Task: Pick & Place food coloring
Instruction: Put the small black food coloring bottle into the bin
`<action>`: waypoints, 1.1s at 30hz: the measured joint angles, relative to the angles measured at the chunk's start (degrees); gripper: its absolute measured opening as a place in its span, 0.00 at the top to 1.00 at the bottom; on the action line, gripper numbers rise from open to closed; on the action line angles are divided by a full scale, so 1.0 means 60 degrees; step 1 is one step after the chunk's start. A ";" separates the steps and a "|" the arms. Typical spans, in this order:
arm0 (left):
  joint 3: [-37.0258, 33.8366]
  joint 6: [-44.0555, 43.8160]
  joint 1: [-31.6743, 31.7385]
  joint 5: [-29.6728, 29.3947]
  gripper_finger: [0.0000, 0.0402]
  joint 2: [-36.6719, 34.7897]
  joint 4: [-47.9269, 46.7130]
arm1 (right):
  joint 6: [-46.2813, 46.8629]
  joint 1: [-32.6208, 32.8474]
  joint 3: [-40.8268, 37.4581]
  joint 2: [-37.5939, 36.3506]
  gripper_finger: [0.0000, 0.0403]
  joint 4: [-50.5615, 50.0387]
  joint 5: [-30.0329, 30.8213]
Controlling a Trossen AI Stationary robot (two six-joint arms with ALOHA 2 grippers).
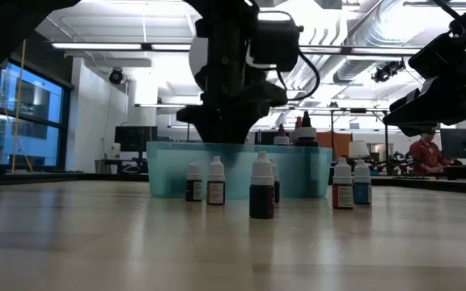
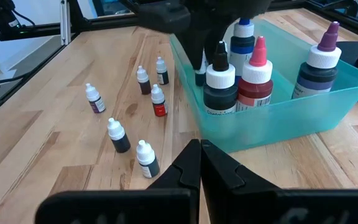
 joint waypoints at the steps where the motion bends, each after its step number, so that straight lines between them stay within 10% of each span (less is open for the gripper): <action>1: 0.0134 0.0010 0.0000 -0.0049 0.64 0.0000 -0.0108 | 0.0000 0.0004 -0.0003 0.0000 0.99 0.0000 0.0000; 33: 0.4472 -0.0552 -0.1952 -0.0835 0.64 -0.0670 -0.4126 | 0.0000 0.0003 -0.0003 -0.0003 0.99 0.0000 0.0000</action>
